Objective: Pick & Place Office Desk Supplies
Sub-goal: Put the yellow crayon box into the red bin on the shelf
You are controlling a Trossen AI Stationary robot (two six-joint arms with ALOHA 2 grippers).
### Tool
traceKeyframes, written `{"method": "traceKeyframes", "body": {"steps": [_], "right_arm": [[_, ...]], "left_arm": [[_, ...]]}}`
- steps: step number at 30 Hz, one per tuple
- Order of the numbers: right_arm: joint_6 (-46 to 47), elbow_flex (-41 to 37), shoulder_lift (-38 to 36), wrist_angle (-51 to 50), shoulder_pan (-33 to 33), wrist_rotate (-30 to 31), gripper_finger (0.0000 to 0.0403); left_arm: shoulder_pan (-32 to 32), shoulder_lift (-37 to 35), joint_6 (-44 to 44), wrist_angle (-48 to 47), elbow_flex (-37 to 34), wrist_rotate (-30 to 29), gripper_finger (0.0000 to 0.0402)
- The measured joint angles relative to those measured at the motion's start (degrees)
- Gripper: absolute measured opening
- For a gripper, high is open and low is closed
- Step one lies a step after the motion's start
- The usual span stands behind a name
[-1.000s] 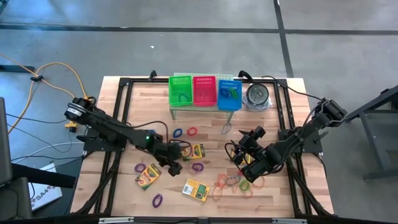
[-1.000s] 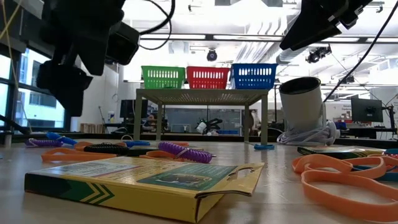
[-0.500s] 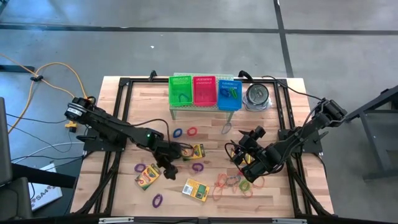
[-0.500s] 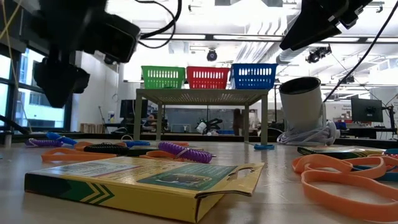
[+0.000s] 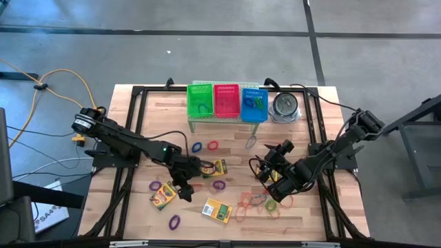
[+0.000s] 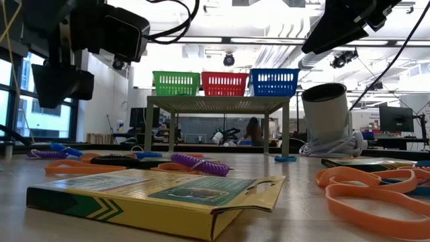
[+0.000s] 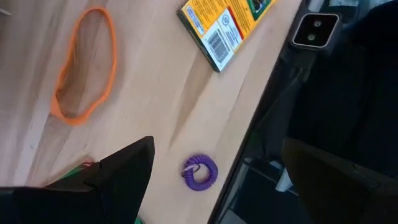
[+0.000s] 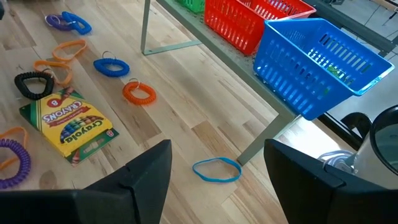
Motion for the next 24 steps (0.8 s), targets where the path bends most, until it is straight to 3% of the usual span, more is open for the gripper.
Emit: {"method": "traceKeyframes", "body": {"steps": [9, 15, 24], "right_arm": [[-0.8, 0.0, 0.0, 0.9, 0.0, 0.0, 0.0245], [-0.9, 0.0, 0.0, 0.9, 0.0, -0.2, 0.0245], [-0.9, 0.0, 0.0, 0.9, 0.0, -0.3, 0.0245]], "left_arm": [[0.0, 0.0, 4.2, 2.8, 0.0, 1.1, 0.0345], [-0.4, 0.0, 12.8, 9.2, 0.0, 8.8, 0.0357], [-0.6, 0.0, 4.2, 8.9, 0.0, 8.9, 0.0358]]}}
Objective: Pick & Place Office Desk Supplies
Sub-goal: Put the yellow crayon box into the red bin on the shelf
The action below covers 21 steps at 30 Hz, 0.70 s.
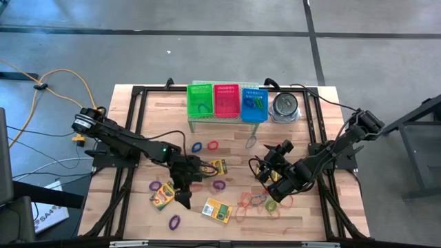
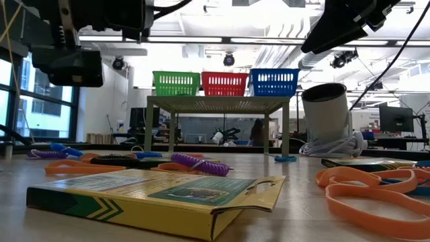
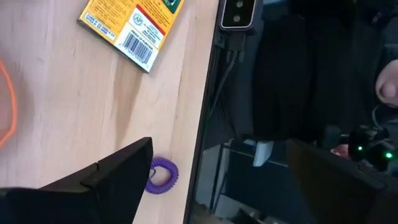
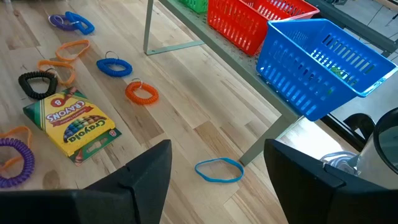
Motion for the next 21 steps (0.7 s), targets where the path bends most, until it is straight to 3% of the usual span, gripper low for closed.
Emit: {"method": "traceKeyframes", "body": {"steps": [4, 9, 11, 21], "right_arm": [[0.0, 0.0, 0.0, 0.0, 0.0, 0.0, 0.0245], [0.0, 0.0, 0.0, 0.0, 0.0, -0.1, 0.0245], [0.0, 0.0, 0.0, 0.0, 0.0, -0.1, 0.0245], [0.0, 0.0, 0.0, 0.0, 0.0, 0.0, 0.0245]], "left_arm": [[0.2, 0.0, 0.2, -2.0, 0.0, -2.0, 0.0358], [1.6, 0.0, -20.3, -16.5, 0.0, -3.2, 0.0359], [1.8, 0.0, -24.1, -19.0, 0.0, -3.7, 0.0359], [1.7, 0.0, -17.5, -16.2, 0.0, -2.8, 0.0359]]}}
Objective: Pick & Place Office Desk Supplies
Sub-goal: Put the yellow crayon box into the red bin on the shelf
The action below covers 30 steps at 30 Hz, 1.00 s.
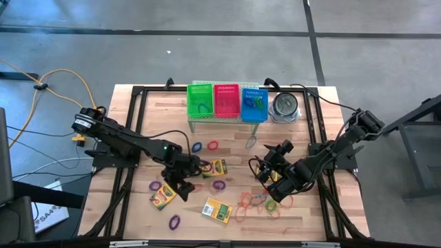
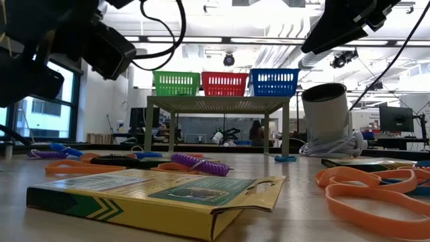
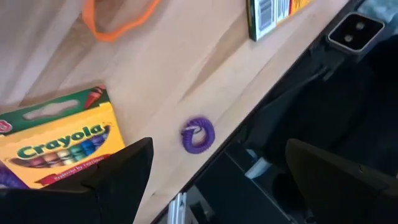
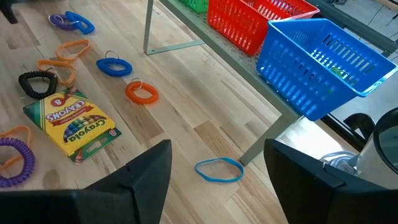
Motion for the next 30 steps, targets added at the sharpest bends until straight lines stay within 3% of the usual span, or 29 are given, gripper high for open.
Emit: {"method": "traceKeyframes", "body": {"steps": [10, 15, 23, 26, 30], "right_arm": [[0.0, 0.0, 0.0, 0.0, 0.0, -0.1, 0.0245], [0.0, 0.0, 0.0, 0.0, 0.0, -0.1, 0.0245], [0.0, 0.0, 0.0, 0.0, 0.0, -0.2, 0.0245], [0.0, 0.0, 0.0, 0.0, 0.0, -0.2, 0.0245], [0.0, 0.0, 0.0, 0.0, 0.0, -0.5, 0.0245]], "left_arm": [[0.0, 0.0, 0.0, -0.1, 0.0, 2.0, 0.0359], [0.0, 0.0, 0.8, -0.5, 0.0, 2.1, 0.0391], [-1.4, 0.0, 18.6, 1.5, 0.0, 6.2, 0.0399], [-2.6, 0.0, 19.7, 1.7, 0.0, 3.7, 0.0399], [-3.8, 0.0, 14.6, 2.0, 0.0, 0.1, 0.0399]]}}
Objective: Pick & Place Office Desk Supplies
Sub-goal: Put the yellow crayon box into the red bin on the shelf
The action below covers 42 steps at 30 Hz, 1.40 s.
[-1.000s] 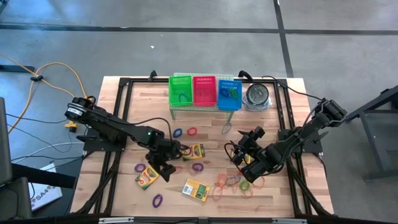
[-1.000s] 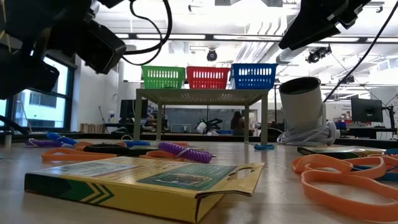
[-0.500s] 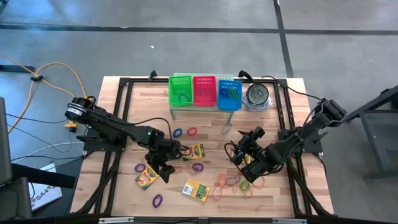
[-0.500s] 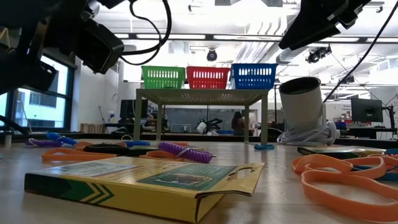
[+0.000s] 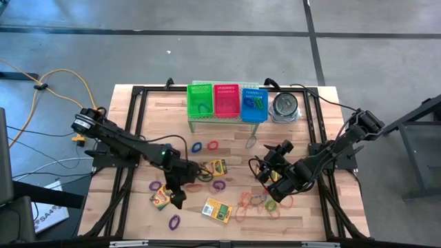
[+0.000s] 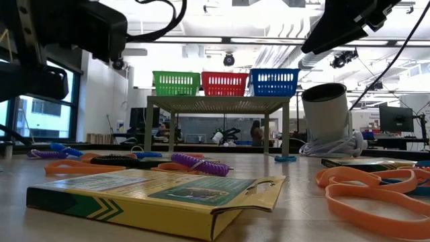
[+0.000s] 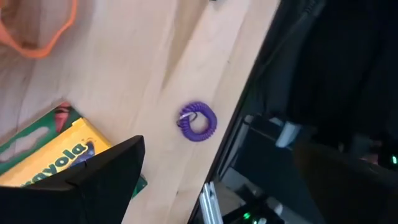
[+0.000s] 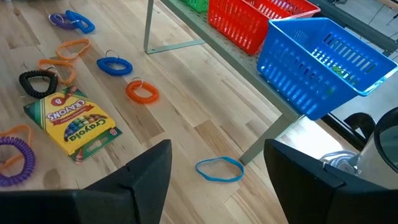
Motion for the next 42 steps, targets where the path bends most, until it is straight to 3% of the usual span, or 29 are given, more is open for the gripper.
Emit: {"method": "traceKeyframes", "body": {"steps": [15, 19, 23, 26, 29, 37, 39, 42], "right_arm": [[-3.1, 0.0, 0.0, 2.7, 0.0, -0.3, 0.0245], [-5.8, 0.0, 0.0, 3.6, 0.0, -0.7, 0.0245], [-7.5, 0.0, 0.0, 4.0, 0.0, -0.6, 0.0245], [-7.6, 0.0, 0.0, 4.1, 0.0, -0.6, 0.0245], [-7.6, 0.0, 0.0, 4.2, 0.0, -0.8, 0.0245], [-7.5, 0.0, 0.0, 4.9, 0.0, -1.0, 0.0245], [-7.5, 0.0, 0.0, 5.0, 0.0, -0.9, 0.0245], [-7.5, 0.0, 0.0, 5.2, 0.0, -0.5, 0.0245]], "left_arm": [[-0.3, 0.0, -2.0, 4.0, 0.0, -2.1, 0.0399], [0.2, 0.0, 2.4, 7.0, 0.0, -12.7, 0.0399], [3.1, 0.0, -4.2, 1.6, 0.0, -12.5, 0.0399], [1.1, -0.1, -6.3, 0.3, 0.6, -14.8, 0.0399], [-1.6, -0.5, -7.4, -8.5, 5.5, -21.3, 0.0399], [-14.7, 0.4, -16.9, -46.2, 27.6, -48.8, 0.0399], [-17.8, 1.5, -20.8, -51.5, 30.6, -51.9, 0.0399], [-20.5, 5.5, -26.9, -59.2, 32.8, -50.6, 0.0399]]}}
